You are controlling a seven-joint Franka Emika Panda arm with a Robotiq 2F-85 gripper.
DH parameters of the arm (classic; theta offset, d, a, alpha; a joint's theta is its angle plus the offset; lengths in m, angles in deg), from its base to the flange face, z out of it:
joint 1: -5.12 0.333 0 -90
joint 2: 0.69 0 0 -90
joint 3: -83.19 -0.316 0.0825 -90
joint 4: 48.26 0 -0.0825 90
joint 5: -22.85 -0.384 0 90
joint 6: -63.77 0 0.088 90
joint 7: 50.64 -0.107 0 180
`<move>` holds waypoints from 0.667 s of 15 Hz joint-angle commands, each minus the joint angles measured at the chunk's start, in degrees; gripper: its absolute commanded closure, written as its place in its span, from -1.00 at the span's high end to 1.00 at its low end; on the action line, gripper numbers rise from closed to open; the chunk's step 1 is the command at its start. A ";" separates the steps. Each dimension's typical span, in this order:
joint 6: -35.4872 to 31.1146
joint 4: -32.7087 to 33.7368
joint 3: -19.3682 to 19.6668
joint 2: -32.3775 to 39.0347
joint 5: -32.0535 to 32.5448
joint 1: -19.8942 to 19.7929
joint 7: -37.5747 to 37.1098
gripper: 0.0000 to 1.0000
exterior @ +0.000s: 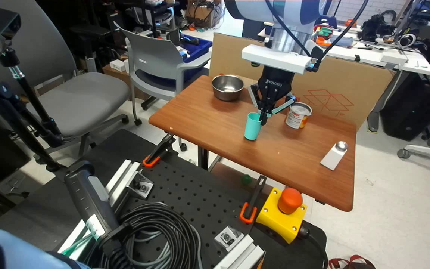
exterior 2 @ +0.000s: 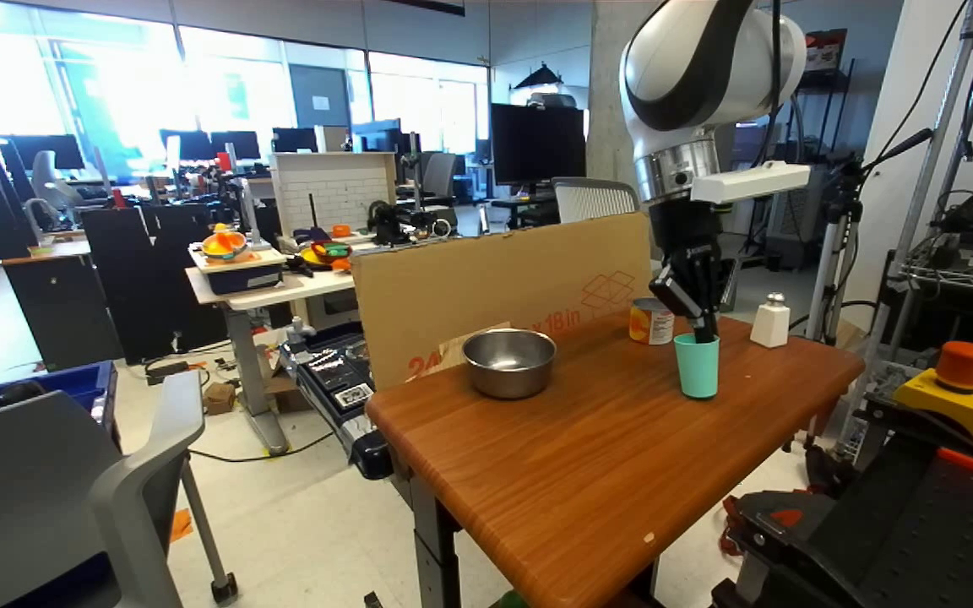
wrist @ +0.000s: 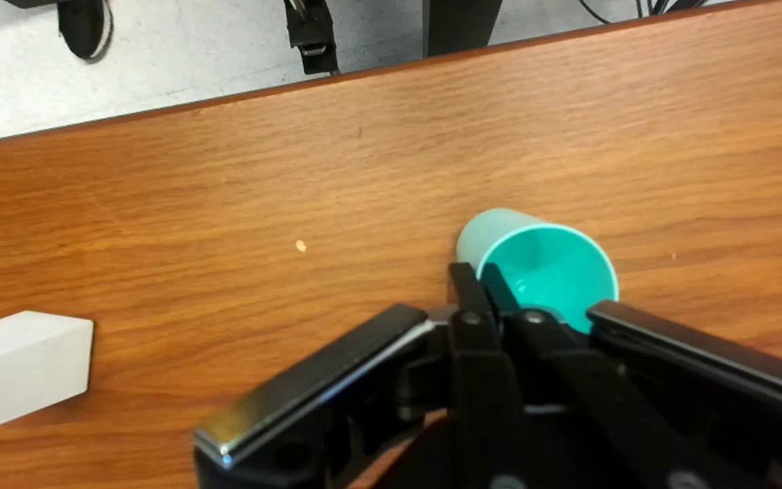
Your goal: Pick up the blue cup from the pot and put it on the table
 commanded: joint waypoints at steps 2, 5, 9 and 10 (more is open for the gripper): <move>-1.99 -1.24 0.91 0.20 1.68 0.99 -1.54 -0.39; -2.30 -3.06 0.61 -1.24 1.70 0.62 -0.16 0.01; -5.98 -9.21 -0.34 -9.28 -0.02 -1.21 5.21 0.60; -6.81 -10.54 -0.12 -11.55 0.62 -1.13 6.00 0.73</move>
